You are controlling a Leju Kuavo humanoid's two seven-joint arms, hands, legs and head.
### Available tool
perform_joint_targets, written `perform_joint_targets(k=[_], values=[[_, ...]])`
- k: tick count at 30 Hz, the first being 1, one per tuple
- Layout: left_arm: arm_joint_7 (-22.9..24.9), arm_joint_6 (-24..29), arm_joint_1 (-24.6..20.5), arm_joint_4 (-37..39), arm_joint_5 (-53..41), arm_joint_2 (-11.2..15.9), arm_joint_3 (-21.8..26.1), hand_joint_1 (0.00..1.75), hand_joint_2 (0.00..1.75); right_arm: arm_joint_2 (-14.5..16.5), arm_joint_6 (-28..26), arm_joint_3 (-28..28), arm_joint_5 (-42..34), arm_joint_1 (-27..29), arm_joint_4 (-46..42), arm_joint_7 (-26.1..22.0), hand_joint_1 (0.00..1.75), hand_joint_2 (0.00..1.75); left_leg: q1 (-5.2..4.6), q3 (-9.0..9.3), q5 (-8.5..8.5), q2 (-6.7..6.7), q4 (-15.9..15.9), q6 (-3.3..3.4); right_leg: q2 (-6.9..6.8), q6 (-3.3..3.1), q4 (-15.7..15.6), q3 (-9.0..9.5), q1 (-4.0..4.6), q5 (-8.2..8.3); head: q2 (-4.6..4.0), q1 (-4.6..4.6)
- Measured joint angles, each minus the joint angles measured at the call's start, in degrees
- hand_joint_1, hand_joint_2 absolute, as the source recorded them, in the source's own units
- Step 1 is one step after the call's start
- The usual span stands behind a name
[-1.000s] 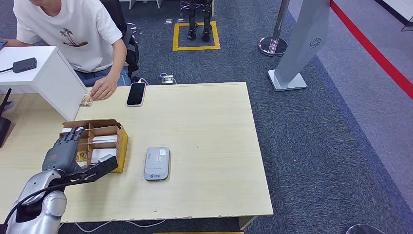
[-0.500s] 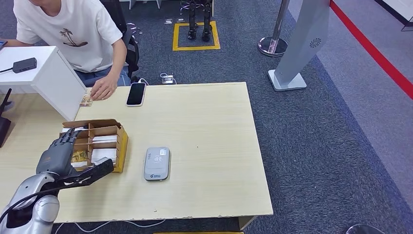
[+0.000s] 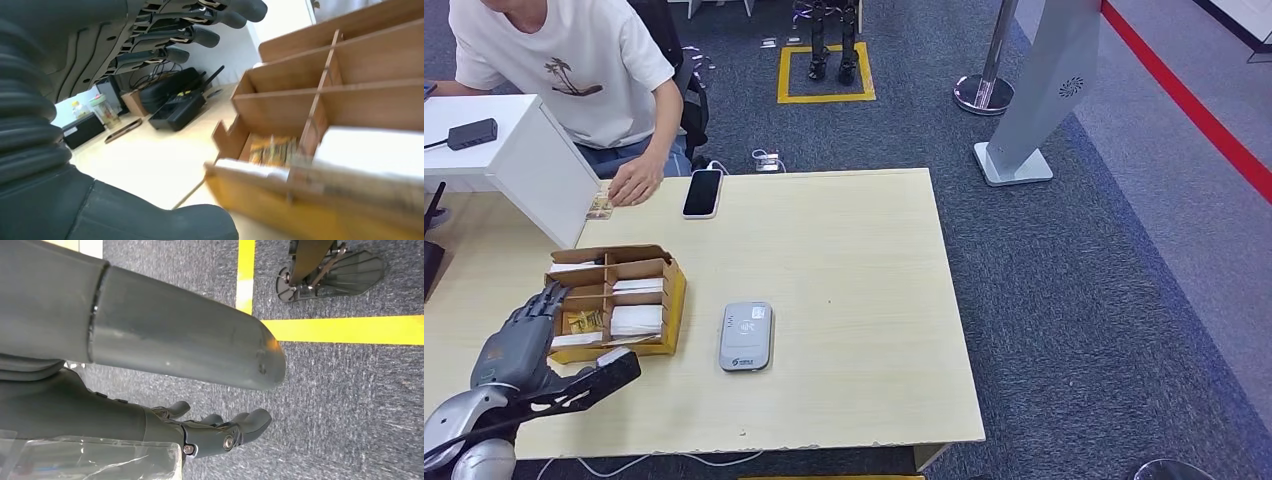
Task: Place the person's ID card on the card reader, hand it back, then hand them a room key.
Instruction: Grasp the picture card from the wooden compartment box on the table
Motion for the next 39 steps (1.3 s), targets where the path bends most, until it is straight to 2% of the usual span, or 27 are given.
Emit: perform_joint_targets(k=[4,7,19,23,31,39], values=[[0.85,1.69,5.83,-3.96,0.38,-0.03,0.00,0.00,1.75,0.00,-0.49,0.00,1.18,-0.11,0.01,0.42,0.00,0.00,0.00,-0.02,-0.03,-0.02,0.00,0.03,-0.05,0.02,-0.02,0.00,0.00,-0.04,-0.01,-0.01],[0.84,2.14,8.14,-5.55,0.97,-0.01,0.00,0.00,1.75,0.00,-0.62,0.00,1.54,-0.33,0.05,0.45,0.00,0.00,0.00,-0.02,-0.03,-0.02,0.00,0.03,-0.07,0.03,-0.02,0.01,0.00,-0.04,0.00,-0.01],[0.17,2.82,9.13,-6.47,2.02,-0.02,0.00,0.00,1.75,0.00,-0.74,0.00,1.20,-1.02,0.17,-0.15,0.00,0.00,0.00,0.02,-0.01,-0.03,0.01,0.03,-0.07,0.02,-0.01,0.05,0.00,-0.01,0.00,-0.01],[-0.40,4.19,7.44,-5.87,1.04,-0.25,-0.19,0.00,1.75,0.00,-0.66,0.00,1.21,-1.06,0.17,-1.19,0.00,0.00,0.00,0.03,-0.01,-0.05,0.01,0.03,-0.09,0.02,-0.02,0.03,0.00,-0.01,-0.01,0.00],[0.66,5.95,-1.37,1.08,-3.16,-2.57,-1.65,0.00,1.75,0.00,-0.68,0.00,2.02,-0.71,0.27,-1.35,0.00,0.00,0.00,0.05,0.02,-0.08,0.02,0.02,-0.07,0.02,-0.02,0.06,0.00,0.06,-0.01,0.00],[0.13,4.74,-5.31,7.22,-4.02,-4.37,-1.64,0.00,1.75,0.00,-0.81,0.00,5.91,-0.91,0.63,1.56,0.00,0.00,0.00,0.04,0.02,-0.09,0.03,0.02,-0.07,0.02,-0.02,0.05,0.00,0.05,0.00,-0.01]])
